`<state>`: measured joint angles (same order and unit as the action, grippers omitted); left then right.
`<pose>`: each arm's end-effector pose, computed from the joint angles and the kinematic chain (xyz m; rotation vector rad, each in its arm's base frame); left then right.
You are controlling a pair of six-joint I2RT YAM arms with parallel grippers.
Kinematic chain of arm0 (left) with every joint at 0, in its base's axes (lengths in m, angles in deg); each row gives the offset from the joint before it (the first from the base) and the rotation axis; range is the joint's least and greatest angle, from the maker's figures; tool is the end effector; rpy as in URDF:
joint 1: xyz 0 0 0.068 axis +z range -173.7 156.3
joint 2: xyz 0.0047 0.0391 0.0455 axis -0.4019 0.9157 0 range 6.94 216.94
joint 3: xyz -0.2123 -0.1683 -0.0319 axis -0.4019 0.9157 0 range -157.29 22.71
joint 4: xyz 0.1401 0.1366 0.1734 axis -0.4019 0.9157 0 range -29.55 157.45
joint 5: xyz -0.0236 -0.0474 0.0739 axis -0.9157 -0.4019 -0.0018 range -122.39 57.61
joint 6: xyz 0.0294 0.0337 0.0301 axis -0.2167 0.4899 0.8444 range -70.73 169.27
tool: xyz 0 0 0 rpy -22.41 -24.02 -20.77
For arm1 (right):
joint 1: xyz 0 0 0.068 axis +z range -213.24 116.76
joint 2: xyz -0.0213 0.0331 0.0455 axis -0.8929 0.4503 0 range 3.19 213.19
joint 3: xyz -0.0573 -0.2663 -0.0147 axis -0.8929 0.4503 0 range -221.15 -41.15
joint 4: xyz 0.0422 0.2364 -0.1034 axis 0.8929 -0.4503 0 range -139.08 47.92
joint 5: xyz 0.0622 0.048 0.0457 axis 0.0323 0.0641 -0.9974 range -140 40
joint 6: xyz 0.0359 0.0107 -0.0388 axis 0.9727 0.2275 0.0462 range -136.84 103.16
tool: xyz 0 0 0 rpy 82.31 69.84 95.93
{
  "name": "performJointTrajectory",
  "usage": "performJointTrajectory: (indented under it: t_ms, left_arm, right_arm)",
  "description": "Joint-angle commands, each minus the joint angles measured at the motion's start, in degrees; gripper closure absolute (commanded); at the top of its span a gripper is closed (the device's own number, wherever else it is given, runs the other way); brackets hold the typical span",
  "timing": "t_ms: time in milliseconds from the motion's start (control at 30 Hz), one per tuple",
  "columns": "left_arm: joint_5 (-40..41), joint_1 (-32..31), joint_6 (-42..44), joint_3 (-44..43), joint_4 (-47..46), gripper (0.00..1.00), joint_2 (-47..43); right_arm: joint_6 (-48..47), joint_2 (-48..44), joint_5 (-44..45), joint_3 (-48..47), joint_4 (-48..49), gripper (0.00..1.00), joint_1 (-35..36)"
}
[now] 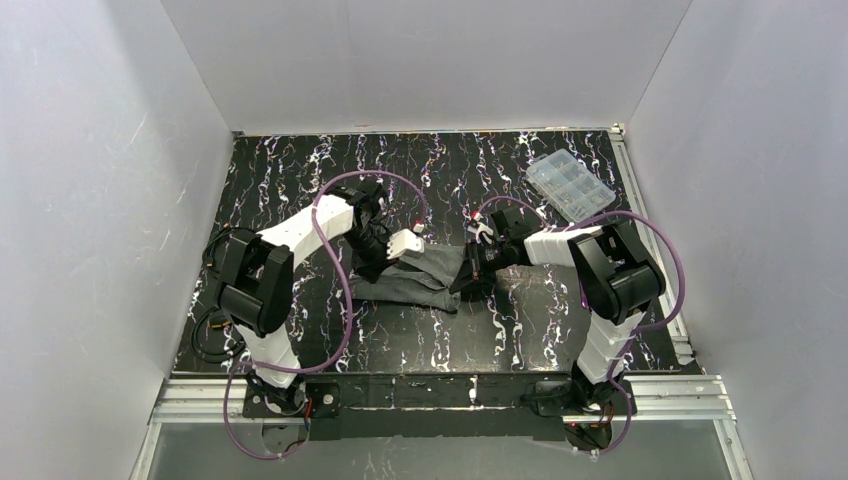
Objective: Fold the napkin into a case and place the utensils inside
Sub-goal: Fold the lower triangle-folded napkin at the center of the board.
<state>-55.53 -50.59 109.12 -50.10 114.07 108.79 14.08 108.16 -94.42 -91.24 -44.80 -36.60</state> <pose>0.2891 -0.1623 0.1997 1.9928 2.0544 -0.5096 0.2850 0.1708 0.1187 -0.2195 2.7150 1.3460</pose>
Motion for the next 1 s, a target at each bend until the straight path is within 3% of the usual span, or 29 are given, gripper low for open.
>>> performJointTrajectory:
  t_ms: [0,133,267,400,600,867,967]
  left_arm:
    - [0.51,0.15,0.42,-4.65,2.69,1.0,-1.63]
    - [0.98,0.09,-0.09,-6.14,0.87,1.0,-0.24]
    - [2.94,-0.17,-0.55,-8.73,-0.8,1.0,3.47]
    - [5.62,-0.18,-0.22,-10.15,-2.46,1.0,6.9]
    - [6.61,-0.43,-1.25,-11.99,-3.62,1.0,10.89]
    - [5.25,-1.05,-1.86,-12.0,-5.06,1.0,10.65]
    - [5.05,-1.05,-1.94,-11.92,-5.2,1.0,10.5]
  right_arm:
    - [0.34,-3.2,0.75,0.43,1.55,0.99,-0.35]
    - [0.95,-3.39,0.59,0.47,1.97,0.96,-0.32]
    - [1.75,-4.63,0.93,0.91,2.28,0.86,-0.35]
    - [1.86,-7.5,2.14,0.86,2.28,0.56,-0.35]
    - [0.96,-12.75,4.89,0.33,-0.32,0.35,-0.35]
    - [-6.83,-18.48,16.94,0.39,-10.26,0.33,-0.35]
    - [-7.27,-20.01,18.49,1.06,-10.53,0.39,-0.09]
